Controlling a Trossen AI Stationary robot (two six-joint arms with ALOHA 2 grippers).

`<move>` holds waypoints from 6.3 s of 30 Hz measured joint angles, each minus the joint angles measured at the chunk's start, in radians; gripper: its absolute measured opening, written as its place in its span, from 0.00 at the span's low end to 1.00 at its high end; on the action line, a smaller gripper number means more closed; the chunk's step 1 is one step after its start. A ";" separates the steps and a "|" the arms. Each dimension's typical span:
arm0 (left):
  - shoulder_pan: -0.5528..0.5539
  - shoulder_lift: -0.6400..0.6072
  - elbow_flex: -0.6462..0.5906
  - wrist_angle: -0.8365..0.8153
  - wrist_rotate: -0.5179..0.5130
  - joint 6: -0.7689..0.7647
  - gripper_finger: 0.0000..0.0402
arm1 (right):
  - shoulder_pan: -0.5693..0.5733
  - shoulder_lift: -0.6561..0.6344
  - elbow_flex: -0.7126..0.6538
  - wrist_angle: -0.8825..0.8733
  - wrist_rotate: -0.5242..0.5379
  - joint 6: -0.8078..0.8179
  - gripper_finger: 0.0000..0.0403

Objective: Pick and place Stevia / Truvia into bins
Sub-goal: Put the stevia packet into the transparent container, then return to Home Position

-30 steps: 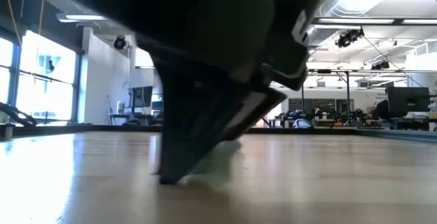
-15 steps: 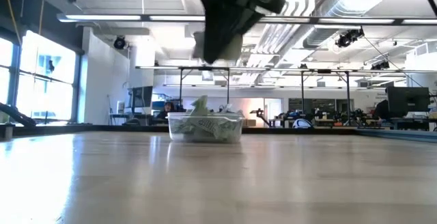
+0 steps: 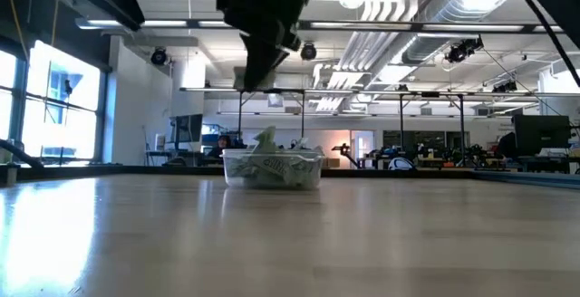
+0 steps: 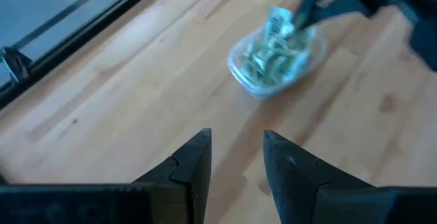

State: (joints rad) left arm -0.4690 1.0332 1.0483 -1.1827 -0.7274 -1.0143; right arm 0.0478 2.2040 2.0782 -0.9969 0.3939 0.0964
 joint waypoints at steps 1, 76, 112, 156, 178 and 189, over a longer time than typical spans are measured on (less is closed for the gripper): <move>0.039 -0.021 -0.032 0.046 0.010 0.050 0.41 | -0.021 0.000 0.000 -0.002 -0.041 -0.028 0.00; 1.045 -0.095 -0.224 0.618 0.911 0.877 0.41 | -0.151 0.051 0.001 -0.122 -0.412 -0.337 0.61; 0.645 -0.108 -0.226 0.895 0.715 0.119 0.41 | 0.151 -1.191 -1.155 0.217 -0.073 0.333 0.60; 0.639 -0.606 -1.029 1.459 0.978 0.343 0.41 | 0.220 -1.984 -1.864 0.910 0.096 0.277 0.60; 0.639 -0.623 -1.028 1.404 0.729 0.357 0.41 | 0.220 -2.193 -1.864 0.702 -0.080 0.007 0.60; 0.639 -0.623 -1.028 1.353 0.709 0.513 0.41 | 0.220 -2.193 -1.864 0.649 -0.012 0.014 0.60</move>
State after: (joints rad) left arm 0.1699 0.4103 0.0204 0.1703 -0.0189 -0.5012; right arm 0.2680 0.0113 0.2138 -0.3481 0.3821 0.1102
